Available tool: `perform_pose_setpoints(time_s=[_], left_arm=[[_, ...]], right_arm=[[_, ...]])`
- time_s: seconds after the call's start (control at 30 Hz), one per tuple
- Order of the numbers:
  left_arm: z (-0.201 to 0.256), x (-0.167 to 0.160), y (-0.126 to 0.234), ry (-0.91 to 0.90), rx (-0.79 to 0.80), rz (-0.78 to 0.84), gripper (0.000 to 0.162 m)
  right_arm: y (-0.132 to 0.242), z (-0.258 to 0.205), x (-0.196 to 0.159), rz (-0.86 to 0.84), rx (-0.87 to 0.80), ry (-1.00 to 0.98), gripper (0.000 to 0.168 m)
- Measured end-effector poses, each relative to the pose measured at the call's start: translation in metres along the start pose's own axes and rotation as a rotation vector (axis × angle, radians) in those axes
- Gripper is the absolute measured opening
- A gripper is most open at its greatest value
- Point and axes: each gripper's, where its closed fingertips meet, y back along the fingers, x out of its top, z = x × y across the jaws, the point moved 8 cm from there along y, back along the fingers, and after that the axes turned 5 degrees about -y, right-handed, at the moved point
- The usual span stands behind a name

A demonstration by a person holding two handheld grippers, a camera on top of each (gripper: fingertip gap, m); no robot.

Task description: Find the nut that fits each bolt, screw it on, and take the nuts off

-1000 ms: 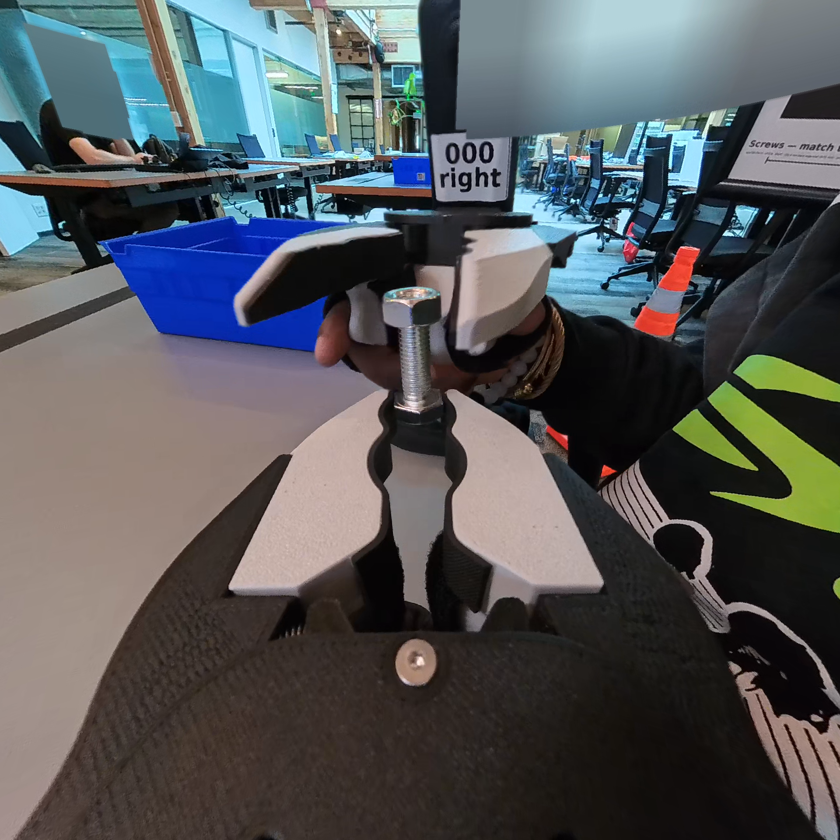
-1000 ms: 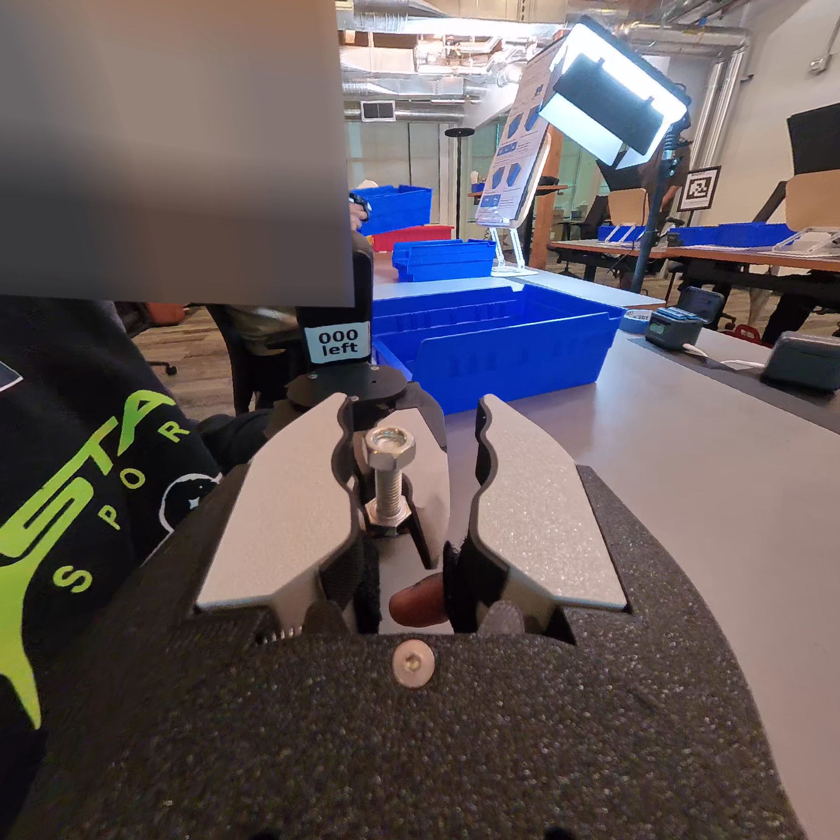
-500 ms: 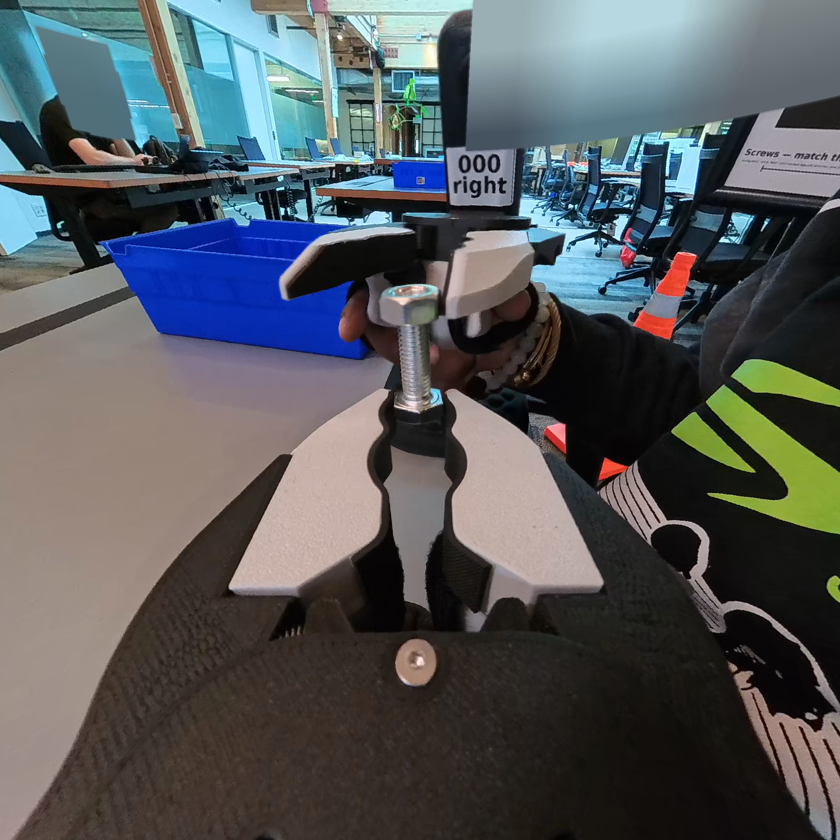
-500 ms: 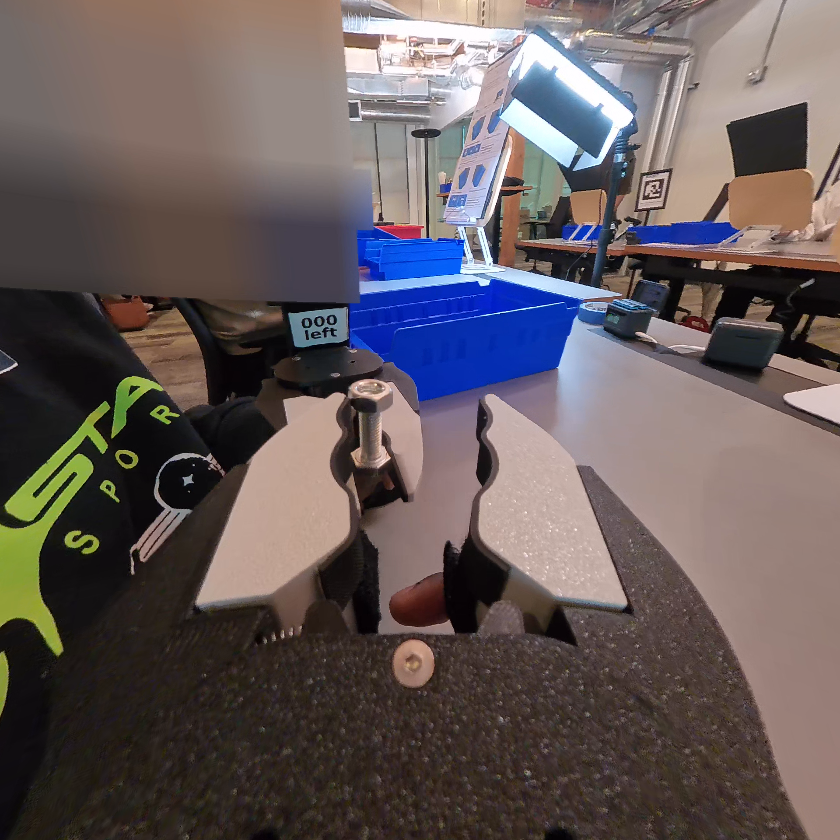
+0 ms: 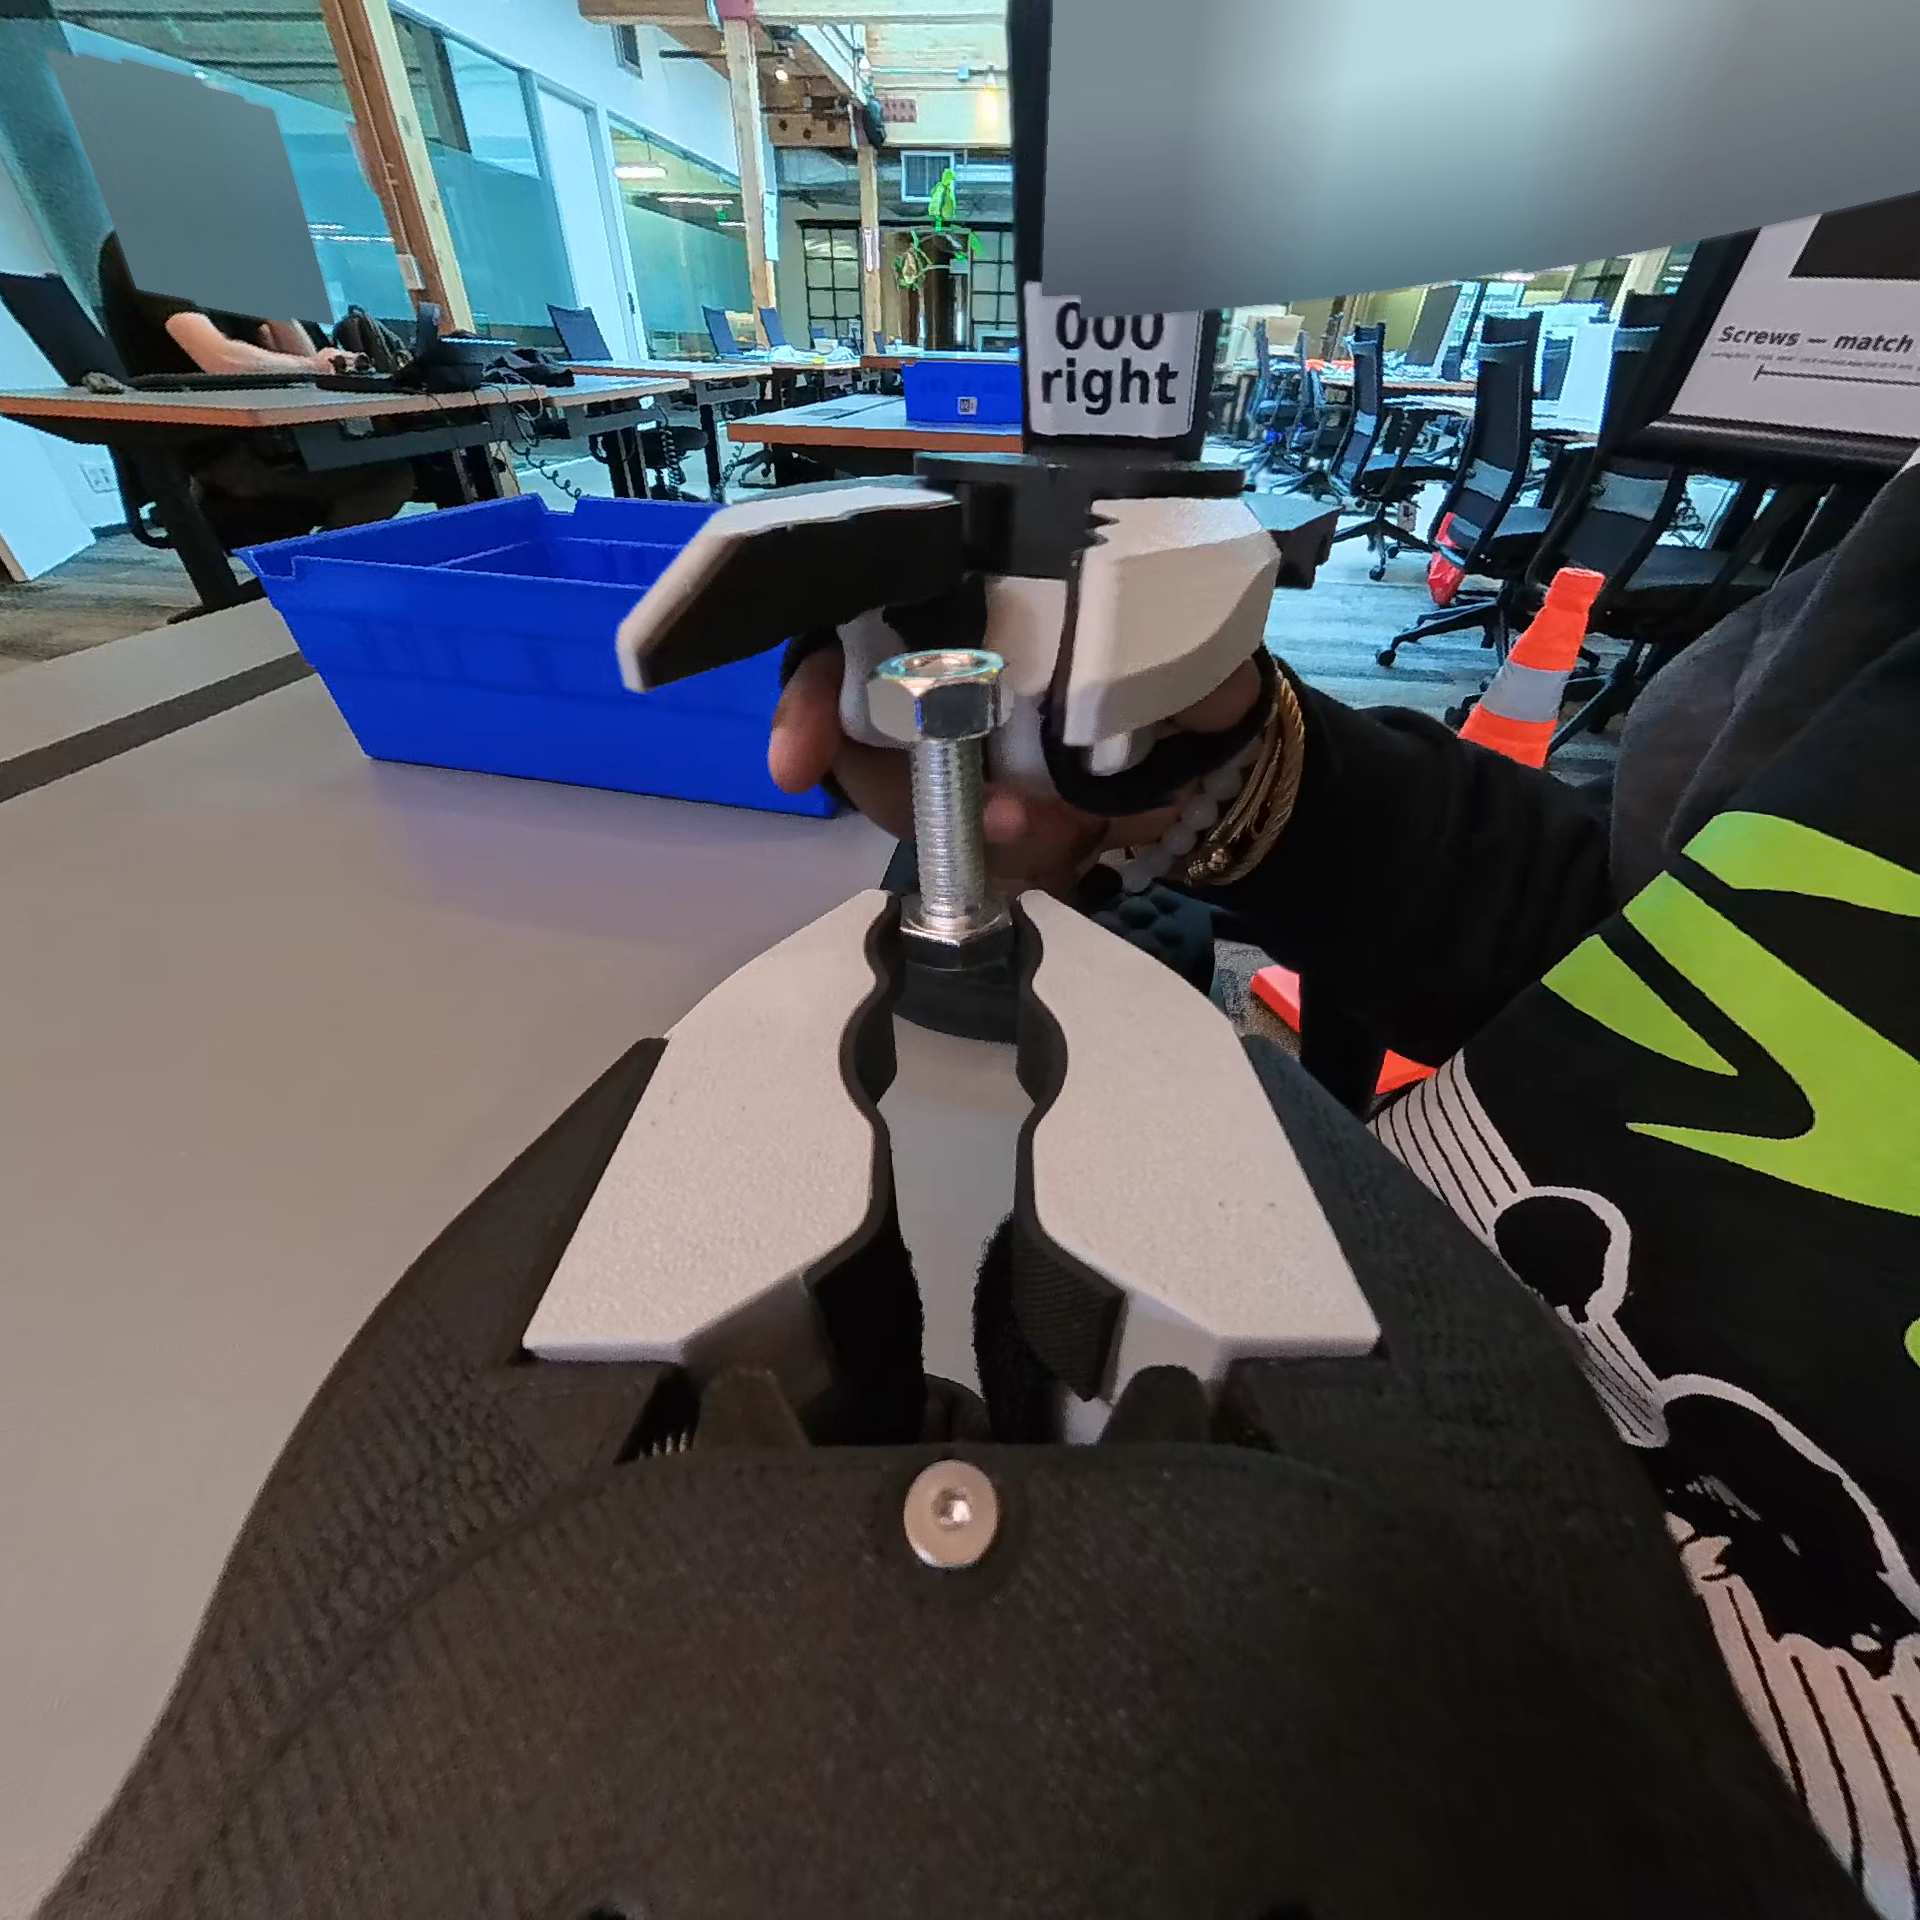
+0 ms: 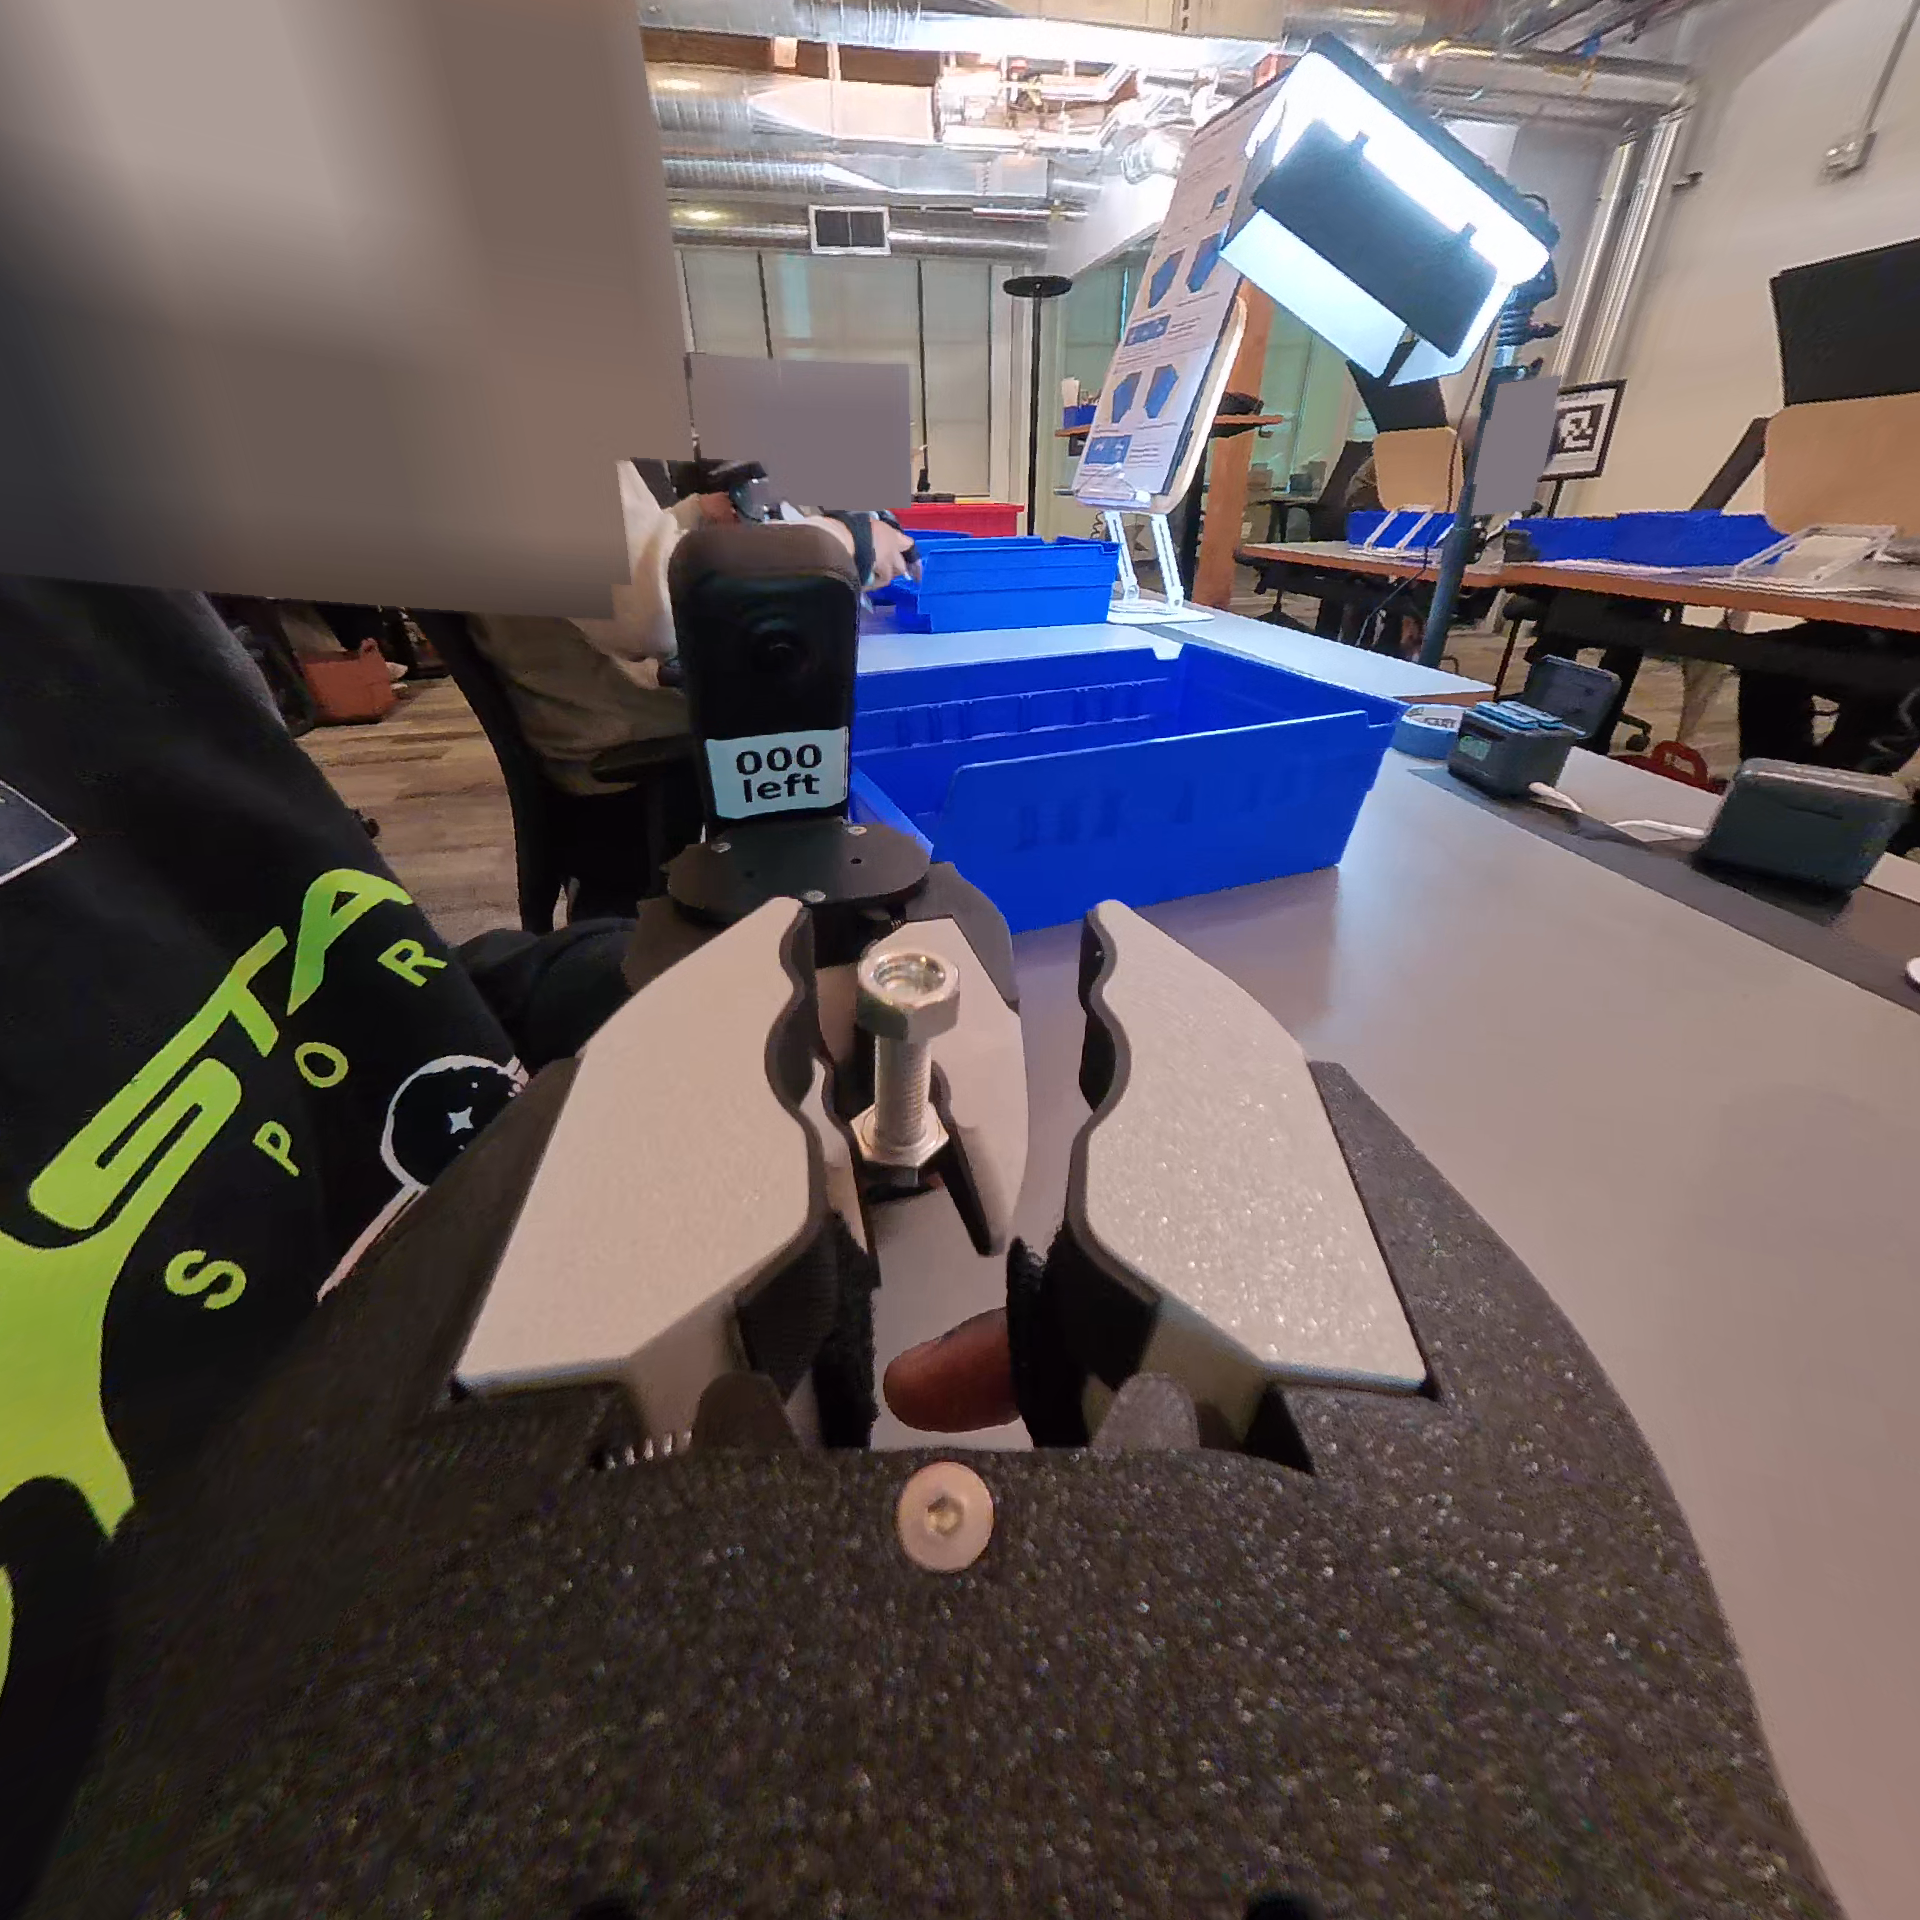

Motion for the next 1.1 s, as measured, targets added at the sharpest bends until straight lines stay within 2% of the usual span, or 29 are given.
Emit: perform_pose_setpoints(time_s=[0.13,0.73,1.1], left_arm=[[0.001,0.0,0.0,-0.006,-0.003,-0.002,0.019],[0.0,0.0,0.001,0.004,0.0,0.01,0.019],[0.0,0.0,0.001,-0.001,-0.001,0.004,0.019]], right_arm=[[-0.005,0.002,-0.004,-0.038,-0.014,0.012,0.049],[0.023,0.006,-0.003,0.005,-0.06,0.002,0.049],[0.013,0.005,-0.002,0.008,-0.041,0.003,0.049]])
